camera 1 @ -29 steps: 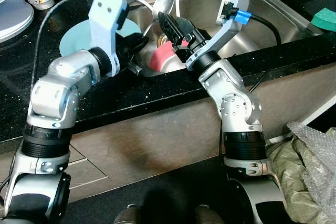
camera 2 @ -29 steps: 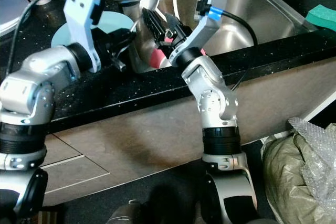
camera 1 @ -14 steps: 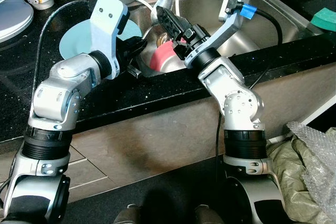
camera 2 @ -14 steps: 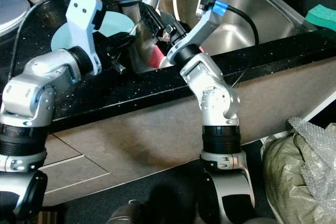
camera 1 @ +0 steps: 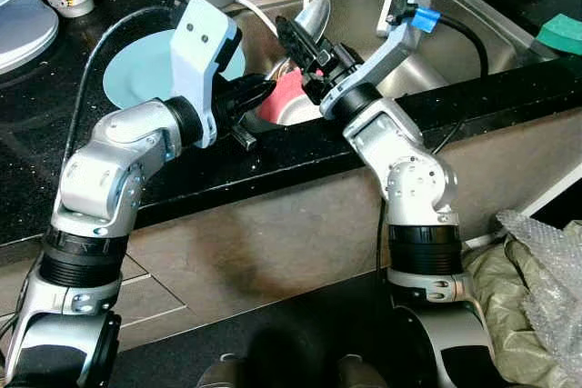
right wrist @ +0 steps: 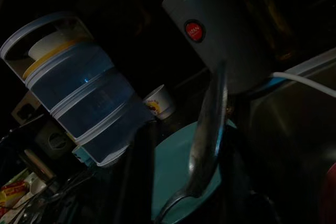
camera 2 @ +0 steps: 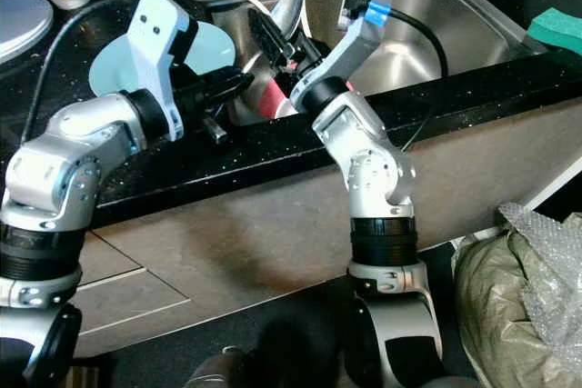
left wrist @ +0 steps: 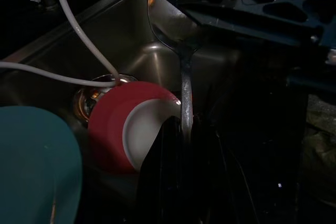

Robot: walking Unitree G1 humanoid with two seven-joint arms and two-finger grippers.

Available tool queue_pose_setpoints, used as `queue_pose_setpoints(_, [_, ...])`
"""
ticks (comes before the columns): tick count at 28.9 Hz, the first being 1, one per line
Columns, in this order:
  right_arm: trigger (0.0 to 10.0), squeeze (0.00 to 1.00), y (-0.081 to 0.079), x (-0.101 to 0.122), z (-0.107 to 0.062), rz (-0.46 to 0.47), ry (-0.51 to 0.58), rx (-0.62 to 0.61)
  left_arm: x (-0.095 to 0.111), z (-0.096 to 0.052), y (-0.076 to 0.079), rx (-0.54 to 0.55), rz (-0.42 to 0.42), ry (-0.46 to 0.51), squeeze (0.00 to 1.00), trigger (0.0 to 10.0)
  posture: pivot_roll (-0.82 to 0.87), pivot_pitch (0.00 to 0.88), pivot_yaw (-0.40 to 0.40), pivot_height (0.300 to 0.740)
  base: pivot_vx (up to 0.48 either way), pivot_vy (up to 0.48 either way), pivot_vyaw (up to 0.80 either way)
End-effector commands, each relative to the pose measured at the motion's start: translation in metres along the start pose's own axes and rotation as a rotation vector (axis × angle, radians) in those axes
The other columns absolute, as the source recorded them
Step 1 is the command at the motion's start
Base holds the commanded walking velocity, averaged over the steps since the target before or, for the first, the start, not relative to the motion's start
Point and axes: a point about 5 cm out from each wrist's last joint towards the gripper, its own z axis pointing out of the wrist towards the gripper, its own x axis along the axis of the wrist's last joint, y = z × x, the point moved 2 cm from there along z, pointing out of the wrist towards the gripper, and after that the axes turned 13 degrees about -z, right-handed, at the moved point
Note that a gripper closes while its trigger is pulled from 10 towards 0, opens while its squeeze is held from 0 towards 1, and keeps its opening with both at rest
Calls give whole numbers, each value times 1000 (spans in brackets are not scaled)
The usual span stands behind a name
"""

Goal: Kitchen organization

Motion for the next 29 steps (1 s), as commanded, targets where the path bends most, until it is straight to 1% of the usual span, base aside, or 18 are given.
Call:
queue_pose_setpoints(1, [0,0,0,0,0,2,8,-8,-2,-3,0,5,9,-12,0,0,51,152,49,740,0,0,0])
queue_pose_setpoints(8, [0,0,0,1,-1,-3,13,-9,-1,-3,-4,29,11,-10,0,0,50,154,52,740,0,0,0])
queue_pose_setpoints(18, [0,0,0,2,-1,-5,17,-11,-1,-3,-3,19,21,-16,0,0,50,159,53,740,0,0,0])
queue_pose_setpoints(19, [0,0,1,3,-1,-6,19,-13,-1,-3,-3,18,17,-18,1000,5843,50,162,52,740,0,0,0])
queue_pose_setpoints(20, [0,0,1,3,0,-6,20,-14,-1,-3,-3,18,14,-19,1000,5843,50,162,52,740,0,0,0])
queue_pose_setpoints(21, [0,0,1,4,0,-6,23,-17,0,-3,-3,15,2,-15,1000,10000,50,163,52,740,0,0,0])
queue_pose_setpoints(23, [0,0,2,5,0,-6,26,-21,1,-3,-4,21,0,-13,1000,10000,50,163,52,740,0,0,0])
queue_pose_setpoints(25, [0,0,5,6,1,-13,32,-32,6,-3,-10,73,35,21,1000,10000,50,163,52,740,0,0,0])
queue_pose_setpoints(27, [0,0,6,7,1,-16,33,-36,8,-3,-12,89,46,37,1000,10000,49,165,52,740,0,0,0])
queue_pose_setpoints(28, [0,0,8,8,1,-23,36,-45,11,-4,-14,116,58,59,118,10000,48,164,52,740,0,0,0])
queue_pose_setpoints(29, [0,0,11,8,1,-29,40,-61,15,-4,-17,137,50,90,0,10000,49,165,52,740,0,0,0])
